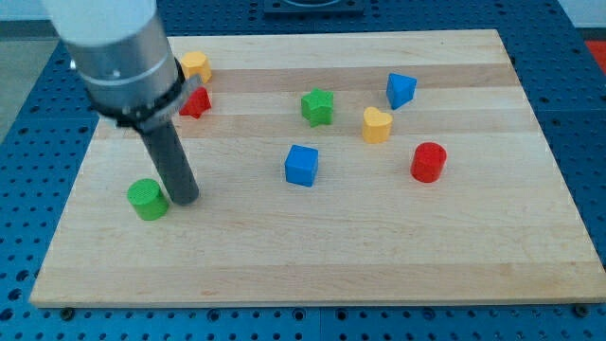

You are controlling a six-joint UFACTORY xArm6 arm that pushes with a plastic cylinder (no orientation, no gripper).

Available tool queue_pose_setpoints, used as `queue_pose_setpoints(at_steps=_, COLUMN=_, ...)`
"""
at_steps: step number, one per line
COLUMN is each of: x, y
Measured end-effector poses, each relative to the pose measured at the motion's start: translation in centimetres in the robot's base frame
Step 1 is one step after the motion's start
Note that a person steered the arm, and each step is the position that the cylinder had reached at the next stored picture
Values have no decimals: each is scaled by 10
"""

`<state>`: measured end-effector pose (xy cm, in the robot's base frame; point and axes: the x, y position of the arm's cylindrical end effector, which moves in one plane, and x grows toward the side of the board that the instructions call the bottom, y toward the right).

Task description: Slide the green circle towards the red star and yellow hexagon

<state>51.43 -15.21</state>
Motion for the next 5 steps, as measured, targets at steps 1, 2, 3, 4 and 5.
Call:
queue_pose_setpoints(at_steps=1, x=43, y=10)
queue_pose_setpoints(at_steps=2, x=59, y=-41)
queue_pose_setpoints(at_steps=3, x=46, y=-49)
queue_pose_setpoints(at_steps=4, x=22, y=-49)
queue_pose_setpoints(at_steps=5, x=5, y=-49)
